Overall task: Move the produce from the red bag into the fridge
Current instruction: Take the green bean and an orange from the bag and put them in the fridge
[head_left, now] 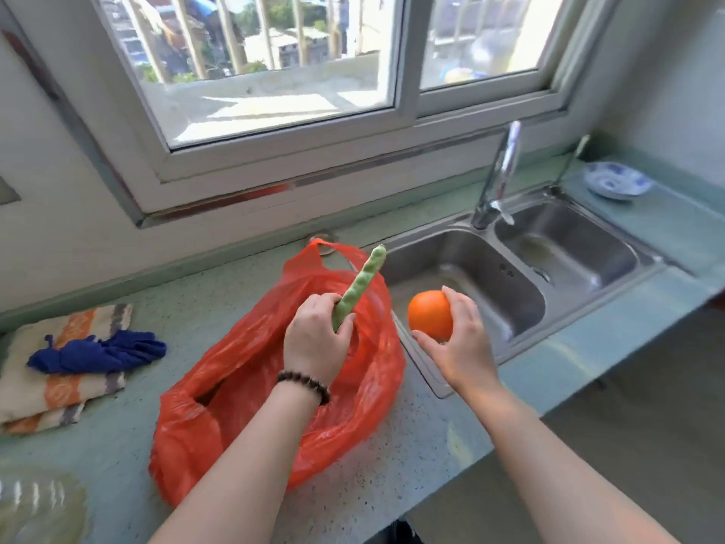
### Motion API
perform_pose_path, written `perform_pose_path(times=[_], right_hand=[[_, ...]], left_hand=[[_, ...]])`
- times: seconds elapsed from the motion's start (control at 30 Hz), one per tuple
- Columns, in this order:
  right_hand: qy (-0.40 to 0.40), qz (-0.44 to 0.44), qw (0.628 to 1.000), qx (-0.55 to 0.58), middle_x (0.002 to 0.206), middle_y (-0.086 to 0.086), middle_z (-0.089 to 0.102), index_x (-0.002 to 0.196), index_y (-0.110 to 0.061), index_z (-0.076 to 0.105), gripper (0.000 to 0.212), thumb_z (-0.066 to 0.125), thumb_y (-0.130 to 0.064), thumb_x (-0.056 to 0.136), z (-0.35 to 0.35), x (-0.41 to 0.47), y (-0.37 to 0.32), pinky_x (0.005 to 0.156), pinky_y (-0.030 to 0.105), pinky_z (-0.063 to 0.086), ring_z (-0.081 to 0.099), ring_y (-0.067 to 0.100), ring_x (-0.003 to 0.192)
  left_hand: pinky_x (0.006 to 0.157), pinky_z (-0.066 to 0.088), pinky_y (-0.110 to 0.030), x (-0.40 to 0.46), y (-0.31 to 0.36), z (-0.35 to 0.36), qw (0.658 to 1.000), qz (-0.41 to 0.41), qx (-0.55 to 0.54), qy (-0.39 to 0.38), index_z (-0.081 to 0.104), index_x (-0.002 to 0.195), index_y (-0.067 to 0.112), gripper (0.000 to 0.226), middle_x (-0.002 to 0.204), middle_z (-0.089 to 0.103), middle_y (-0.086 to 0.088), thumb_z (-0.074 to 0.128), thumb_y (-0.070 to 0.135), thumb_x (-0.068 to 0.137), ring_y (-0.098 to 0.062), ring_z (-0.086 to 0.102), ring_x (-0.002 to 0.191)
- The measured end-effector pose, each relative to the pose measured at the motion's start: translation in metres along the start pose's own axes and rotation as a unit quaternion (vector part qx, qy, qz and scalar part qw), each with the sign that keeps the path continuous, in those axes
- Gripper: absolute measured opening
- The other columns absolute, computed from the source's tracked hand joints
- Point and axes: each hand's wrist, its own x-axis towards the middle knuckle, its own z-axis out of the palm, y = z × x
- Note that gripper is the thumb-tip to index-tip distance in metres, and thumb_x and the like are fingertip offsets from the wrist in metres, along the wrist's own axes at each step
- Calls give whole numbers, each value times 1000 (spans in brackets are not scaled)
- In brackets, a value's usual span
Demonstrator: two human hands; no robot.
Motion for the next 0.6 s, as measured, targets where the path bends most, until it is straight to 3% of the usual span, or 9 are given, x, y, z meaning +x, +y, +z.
perform_pose_path(times=[0.17,0.3,0.6], right_hand=[[82,83,992,-42,136,6,42,137,-18,38,81,78,-35,69,-49,-56,39,97,32,39,47,24,120],[163,165,971,-63,135,5,42,136,-18,41,79,79,-32,69,-92,-111,73,93,25,36,49,24,117],[336,306,886,-92,138,1,40,137,-20,38,80,79,-31,69,-192,-233,137,91,23,35,47,20,119]], left_hand=[[72,41,-29,-15,48,37,993,79,-42,-80,63,102,13,25,93,62,-2,67,26,81,-23,58,87],[74,41,-31,-44,101,73,974,149,-81,-149,63,102,12,26,97,62,-4,67,26,81,-25,58,89],[67,36,-26,-132,242,139,894,295,-156,-299,61,103,17,24,95,60,0,65,29,83,-22,57,82]])
